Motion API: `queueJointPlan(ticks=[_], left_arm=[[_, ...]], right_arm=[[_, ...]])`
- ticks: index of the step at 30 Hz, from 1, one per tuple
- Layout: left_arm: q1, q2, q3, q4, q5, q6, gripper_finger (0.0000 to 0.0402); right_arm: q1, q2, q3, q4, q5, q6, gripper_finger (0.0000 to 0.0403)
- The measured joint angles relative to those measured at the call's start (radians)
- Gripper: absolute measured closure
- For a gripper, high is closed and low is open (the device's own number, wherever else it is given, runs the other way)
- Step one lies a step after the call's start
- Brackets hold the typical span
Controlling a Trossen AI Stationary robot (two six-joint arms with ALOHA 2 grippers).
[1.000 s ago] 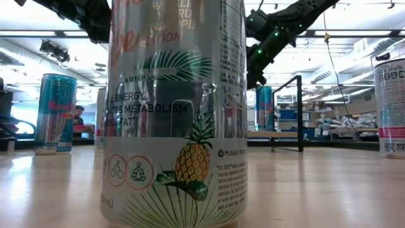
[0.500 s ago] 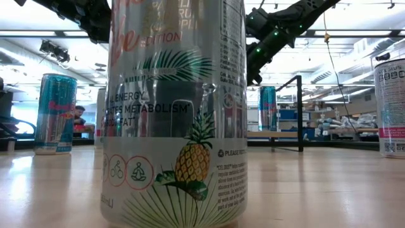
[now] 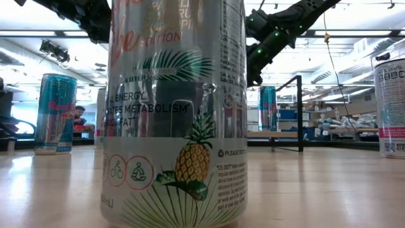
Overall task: Place canned beverage on shelf
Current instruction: Put the top orange soda can on the shelf
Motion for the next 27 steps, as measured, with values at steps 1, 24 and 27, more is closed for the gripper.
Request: queueJointPlan(ticks=[1,24,27], left_arm=[[0.0,0.0,0.0,0.0,0.0,0.0,0.0083],[0.0,0.0,0.0,-0.001,0.0,-0.003,0.0083],[0.0,0.0,0.0,-0.001,0.0,-0.003,0.0083]], right_arm=[[0.006,0.0,0.0,-0.004,0.0,0.0,0.0093],[0.052,0.061,0.001,0.006,0.017,-0.033,0.0056],[0.053,0.061,0.001,0.013,0.007,-0.034,0.0055]])
